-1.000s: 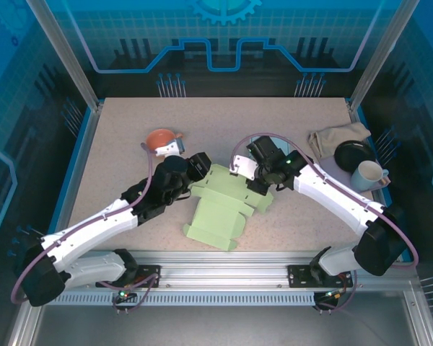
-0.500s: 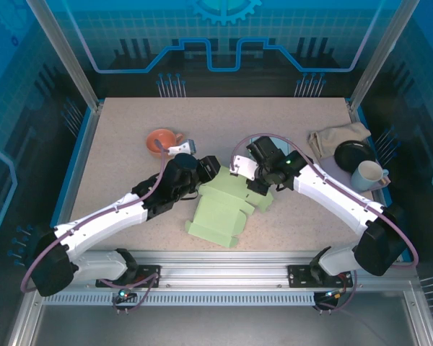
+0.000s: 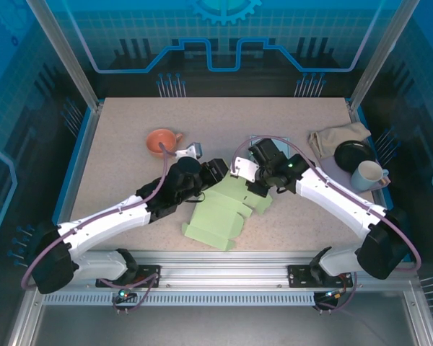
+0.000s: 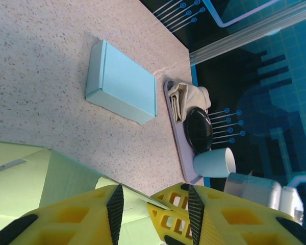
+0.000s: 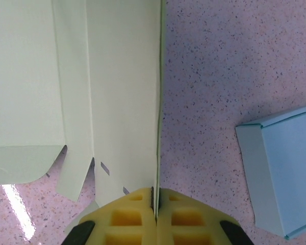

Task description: Fold the paper box

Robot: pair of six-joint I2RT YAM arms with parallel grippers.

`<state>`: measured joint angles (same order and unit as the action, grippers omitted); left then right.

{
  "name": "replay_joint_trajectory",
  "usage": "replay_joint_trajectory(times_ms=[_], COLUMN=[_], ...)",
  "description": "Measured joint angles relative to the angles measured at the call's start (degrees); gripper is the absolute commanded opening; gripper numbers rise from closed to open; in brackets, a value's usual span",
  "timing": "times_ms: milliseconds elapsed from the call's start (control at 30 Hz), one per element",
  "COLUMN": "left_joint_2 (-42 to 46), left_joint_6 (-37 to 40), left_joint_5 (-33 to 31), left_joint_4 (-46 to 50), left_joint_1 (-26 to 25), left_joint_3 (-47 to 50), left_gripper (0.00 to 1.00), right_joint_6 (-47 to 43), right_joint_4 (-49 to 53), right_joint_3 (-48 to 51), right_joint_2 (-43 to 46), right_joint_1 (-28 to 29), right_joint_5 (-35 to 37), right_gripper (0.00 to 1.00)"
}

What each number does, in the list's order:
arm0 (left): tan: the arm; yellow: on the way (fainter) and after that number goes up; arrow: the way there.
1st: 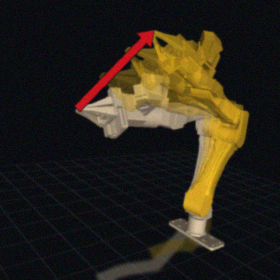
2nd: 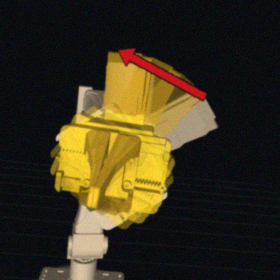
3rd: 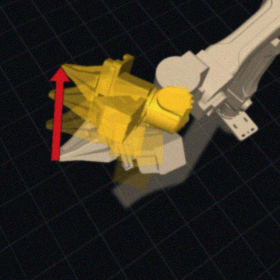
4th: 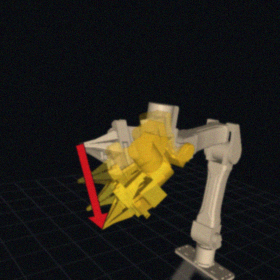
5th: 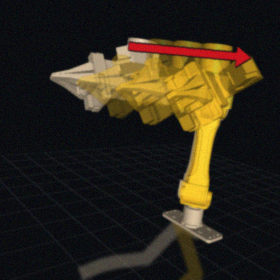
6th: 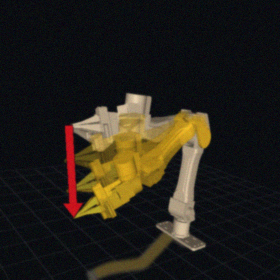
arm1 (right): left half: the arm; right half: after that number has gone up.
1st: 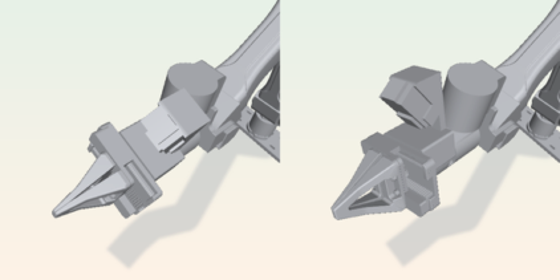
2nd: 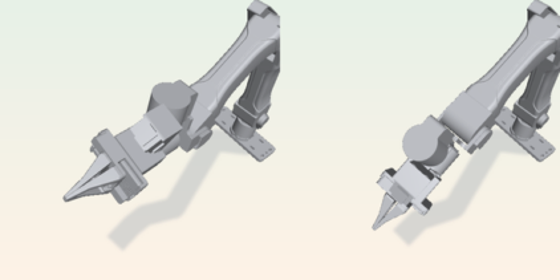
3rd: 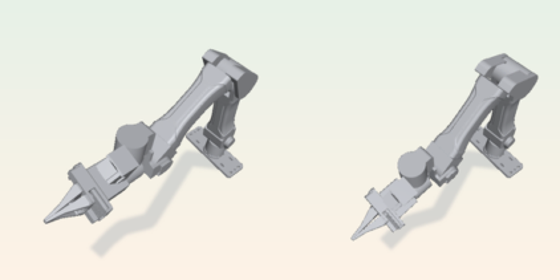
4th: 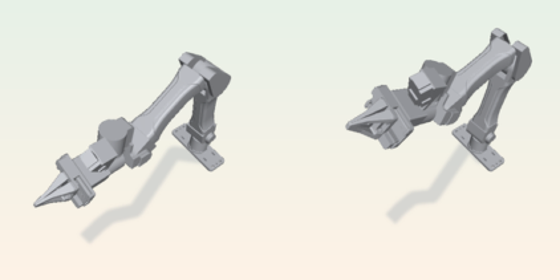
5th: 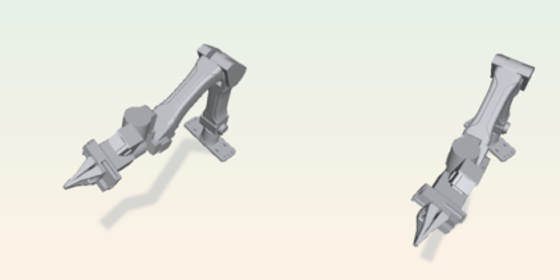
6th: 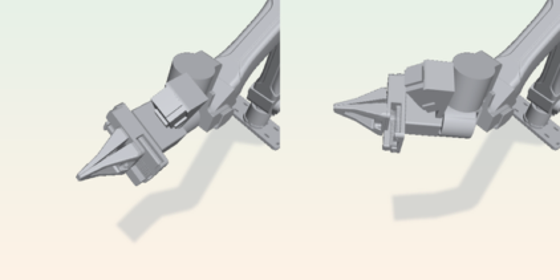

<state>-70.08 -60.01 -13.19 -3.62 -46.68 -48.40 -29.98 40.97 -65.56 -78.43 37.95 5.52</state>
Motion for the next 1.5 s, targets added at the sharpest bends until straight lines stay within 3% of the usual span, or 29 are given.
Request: replay_joint_trajectory(times_ms=[200,467,700,967,1167,1500], left_joint_2=[1.1,11.5,12.1,8.2,5.8,3.8], left_joint_6=[0.3,7.7,18.6,29.8,30.2,28.5], left_joint_5=[-1.1,-4.2,-3.4,-5.4,-5.0,-1.9], left_joint_4=[0.1,7.4,3.2,-5.5,-6.4,-7.9], left_joint_1=[0.0,0.0,0.0,2.5,9.1,9.2], left_joint_3=[1.3,4.0,19.2,21.6,21.6,22.8], left_gripper=[0.42,0.44,0.61,0.71,0.75,0.76], right_joint_6=[0.0,0.4,2.9,3.5,3.5,3.4], right_joint_4=[-0.4,-2.2,-2.1,-2.1,-2.1,-2.4], right_joint_3=[0.6,1.0,1.1,1.9,2.1,2.5], right_joint_2=[0.1,0.1,0.1,-1.5,-1.5,-1.5], right_joint_1=[0.0,0.0,1.0,1.9,1.9,1.9], right_joint_5=[0.0,-0.2,0.2,1.0,1.2,1.6], right_gripper=[0.00,0.00,0.00,0.00,0.00,0.00])
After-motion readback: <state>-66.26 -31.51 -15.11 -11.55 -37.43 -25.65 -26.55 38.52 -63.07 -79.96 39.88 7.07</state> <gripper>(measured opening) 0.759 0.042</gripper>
